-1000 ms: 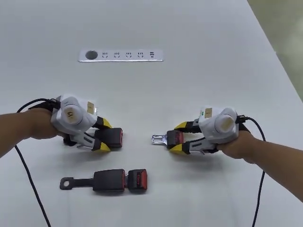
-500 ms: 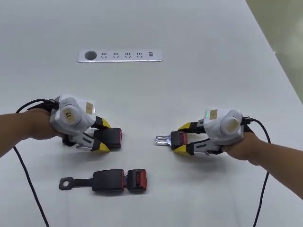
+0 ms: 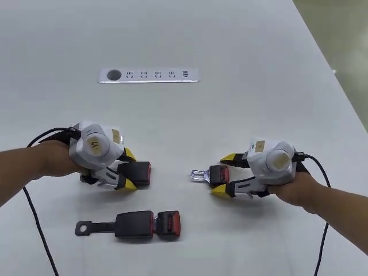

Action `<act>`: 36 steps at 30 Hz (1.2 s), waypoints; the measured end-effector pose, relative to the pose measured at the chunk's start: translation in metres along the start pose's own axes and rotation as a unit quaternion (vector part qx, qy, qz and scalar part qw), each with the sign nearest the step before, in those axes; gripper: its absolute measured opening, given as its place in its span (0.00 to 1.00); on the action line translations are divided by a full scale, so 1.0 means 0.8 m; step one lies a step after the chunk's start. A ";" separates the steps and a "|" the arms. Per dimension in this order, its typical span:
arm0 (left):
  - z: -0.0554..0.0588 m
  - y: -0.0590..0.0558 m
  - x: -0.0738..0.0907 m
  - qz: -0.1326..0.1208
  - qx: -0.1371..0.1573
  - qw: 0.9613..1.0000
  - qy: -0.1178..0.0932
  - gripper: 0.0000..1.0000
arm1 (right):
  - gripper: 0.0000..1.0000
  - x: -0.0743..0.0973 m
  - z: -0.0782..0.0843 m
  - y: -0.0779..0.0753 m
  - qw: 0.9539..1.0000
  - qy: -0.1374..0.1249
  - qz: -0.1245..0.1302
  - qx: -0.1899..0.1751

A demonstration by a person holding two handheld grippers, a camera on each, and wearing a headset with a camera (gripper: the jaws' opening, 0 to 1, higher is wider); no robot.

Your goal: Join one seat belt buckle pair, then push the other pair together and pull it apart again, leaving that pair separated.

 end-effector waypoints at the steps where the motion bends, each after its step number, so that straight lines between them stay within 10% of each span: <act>1: -0.002 0.000 0.001 -0.003 0.004 1.000 -0.005 0.61 | 0.58 0.001 -0.003 -0.003 1.000 -0.005 0.013 0.003; 14: -0.007 0.031 0.050 -0.141 0.101 0.981 -0.082 0.82 | 0.76 0.023 -0.042 -0.008 0.989 -0.054 0.131 -0.036; 21: -0.019 0.021 0.089 -0.187 0.139 0.963 -0.134 0.92 | 0.82 0.045 -0.067 -0.002 0.973 -0.100 0.195 -0.074; 36: -0.015 -0.031 0.153 -0.262 0.199 0.923 -0.201 0.99 | 0.92 0.069 -0.110 0.036 0.955 -0.154 0.241 -0.073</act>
Point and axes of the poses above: the centre of the closed fingertips' face, and the gripper's own axes: x roughly backward along the fingers, y roughly to its left, z roughly out of its underside, the point moved 1 cm from there along x, roughly backward along the fingers, and after that the axes turned 11 degrees about -y, right-handed, at the moved point
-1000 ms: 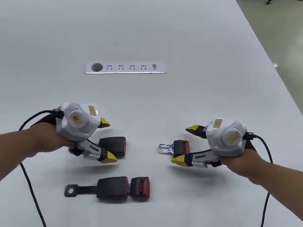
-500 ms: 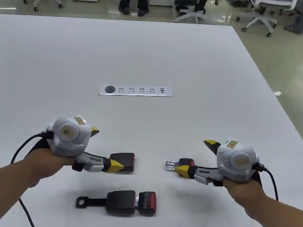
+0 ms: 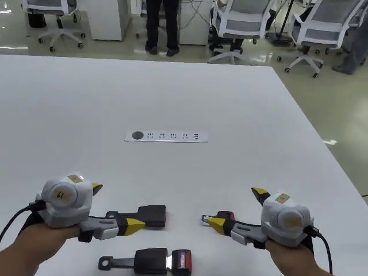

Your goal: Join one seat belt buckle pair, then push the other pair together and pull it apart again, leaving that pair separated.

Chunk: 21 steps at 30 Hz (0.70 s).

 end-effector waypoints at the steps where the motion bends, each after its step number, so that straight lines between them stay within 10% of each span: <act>1: -0.001 0.001 0.005 -0.004 0.005 1.000 -0.005 1.00 | 0.93 0.003 -0.003 0.002 1.000 -0.003 0.003 -0.001; 11: -0.009 -0.023 0.069 -0.016 0.008 0.999 -0.044 1.00 | 0.97 0.041 -0.011 0.047 1.000 -0.020 -0.004 0.012; 21: 0.008 -0.013 0.122 -0.021 0.013 0.998 -0.056 1.00 | 0.99 0.068 -0.006 0.071 0.999 -0.027 -0.001 0.018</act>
Point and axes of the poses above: the centre of the closed fingertips' face, and the gripper's own axes: x roughly backward along the fingers, y roughly to its left, z roughly out of its underside, the point moved 1 cm from there along x, roughly backward along the fingers, and after that the axes turned 11 degrees about -y, right-handed, at the moved point
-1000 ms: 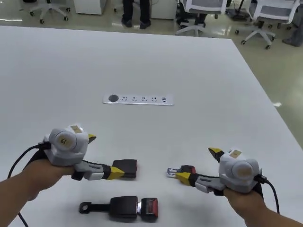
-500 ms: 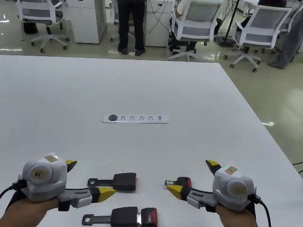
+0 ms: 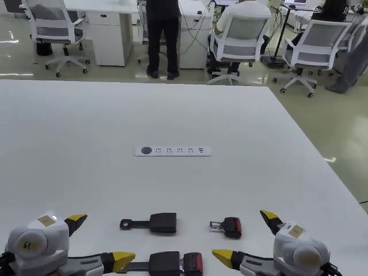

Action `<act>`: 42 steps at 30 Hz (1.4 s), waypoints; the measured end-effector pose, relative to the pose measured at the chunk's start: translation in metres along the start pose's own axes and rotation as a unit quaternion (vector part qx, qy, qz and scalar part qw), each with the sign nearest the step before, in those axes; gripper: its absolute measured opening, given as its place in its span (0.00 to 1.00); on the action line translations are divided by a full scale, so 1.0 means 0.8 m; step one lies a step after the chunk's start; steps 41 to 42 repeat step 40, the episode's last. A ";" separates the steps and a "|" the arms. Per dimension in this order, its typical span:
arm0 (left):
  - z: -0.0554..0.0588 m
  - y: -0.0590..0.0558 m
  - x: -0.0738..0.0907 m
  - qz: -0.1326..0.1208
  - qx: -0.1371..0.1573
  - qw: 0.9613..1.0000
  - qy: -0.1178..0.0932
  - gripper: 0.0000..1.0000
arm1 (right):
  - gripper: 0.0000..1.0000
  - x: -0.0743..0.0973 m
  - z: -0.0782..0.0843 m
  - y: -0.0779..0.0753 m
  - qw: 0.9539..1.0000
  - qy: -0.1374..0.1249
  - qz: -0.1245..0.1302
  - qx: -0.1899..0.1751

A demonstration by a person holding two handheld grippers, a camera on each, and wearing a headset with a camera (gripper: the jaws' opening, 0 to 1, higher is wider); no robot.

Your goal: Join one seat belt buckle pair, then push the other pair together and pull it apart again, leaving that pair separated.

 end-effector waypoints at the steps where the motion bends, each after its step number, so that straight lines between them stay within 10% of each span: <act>1: 0.000 0.002 0.003 -0.003 0.001 1.000 -0.004 1.00 | 0.99 0.002 -0.001 0.001 1.000 -0.002 0.002 -0.001; 20: 0.011 0.012 0.054 -0.015 0.017 0.999 -0.030 1.00 | 1.00 0.046 0.012 0.013 0.999 0.001 0.043 -0.002; 42: 0.014 0.005 0.053 -0.007 0.003 1.000 -0.017 1.00 | 1.00 0.057 0.019 0.021 0.999 0.016 0.048 0.001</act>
Point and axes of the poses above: the centre of the closed fingertips' face, and the gripper's own axes: x roughly backward along the fingers, y roughly to its left, z roughly out of its underside, the point moved 1 cm from there along x, roughly backward along the fingers, and after that the axes turned 11 degrees about -y, right-handed, at the moved point
